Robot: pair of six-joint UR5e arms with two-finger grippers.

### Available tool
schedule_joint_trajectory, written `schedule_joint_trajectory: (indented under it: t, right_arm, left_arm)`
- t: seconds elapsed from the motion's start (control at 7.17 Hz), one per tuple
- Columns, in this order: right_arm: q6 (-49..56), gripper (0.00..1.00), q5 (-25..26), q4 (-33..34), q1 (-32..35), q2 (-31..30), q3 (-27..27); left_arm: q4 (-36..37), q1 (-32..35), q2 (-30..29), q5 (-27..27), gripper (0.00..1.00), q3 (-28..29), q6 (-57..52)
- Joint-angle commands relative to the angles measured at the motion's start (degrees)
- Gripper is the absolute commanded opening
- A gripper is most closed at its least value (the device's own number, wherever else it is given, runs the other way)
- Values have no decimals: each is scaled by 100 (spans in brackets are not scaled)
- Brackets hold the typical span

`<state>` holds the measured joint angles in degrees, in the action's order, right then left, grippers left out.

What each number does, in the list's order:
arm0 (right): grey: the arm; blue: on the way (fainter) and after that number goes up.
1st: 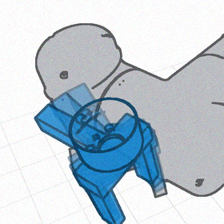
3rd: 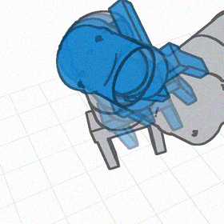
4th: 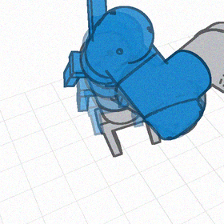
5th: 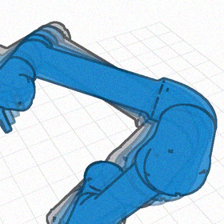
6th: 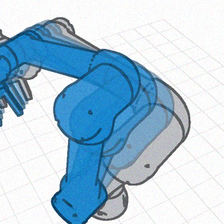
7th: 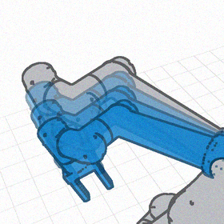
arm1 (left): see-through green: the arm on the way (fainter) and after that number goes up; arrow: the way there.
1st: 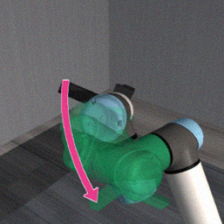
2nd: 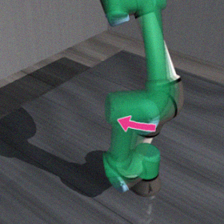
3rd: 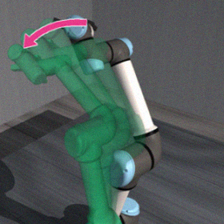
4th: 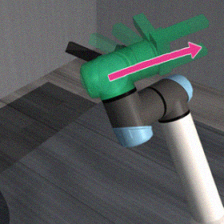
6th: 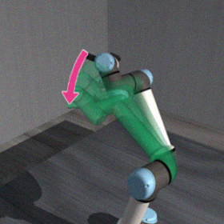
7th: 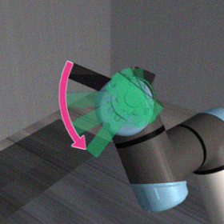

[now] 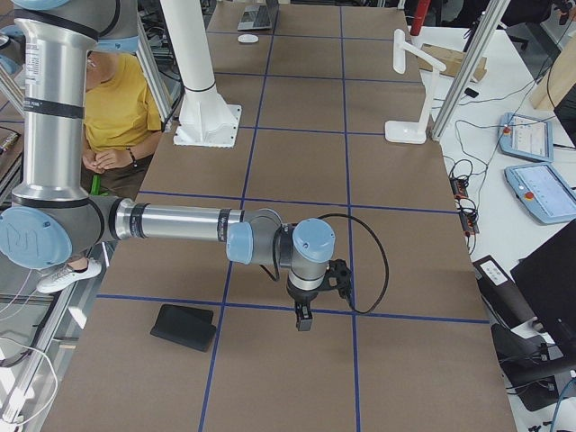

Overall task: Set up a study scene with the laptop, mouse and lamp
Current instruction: 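Carry the open silver laptop with the left gripper toward the table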

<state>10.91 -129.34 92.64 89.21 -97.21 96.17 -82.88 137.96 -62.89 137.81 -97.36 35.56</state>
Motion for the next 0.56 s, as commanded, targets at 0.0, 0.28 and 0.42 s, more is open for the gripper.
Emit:
schedule_joint_trajectory:
  t: [0.0, 0.28, 0.42]
  right_arm:
    - [7, 100, -91, 0, 0, 0, -2]
    - [7, 100, -100, 0, 0, 0, -2]
    - [7, 100, -109, -9, 0, 0, -2]
  left_arm:
    - [0, -6, -213, 158, 0, -46, 4]
    - [0, -407, -607, 588, 0, -98, 12]
    - [0, -767, -906, 589, 0, -142, 82]
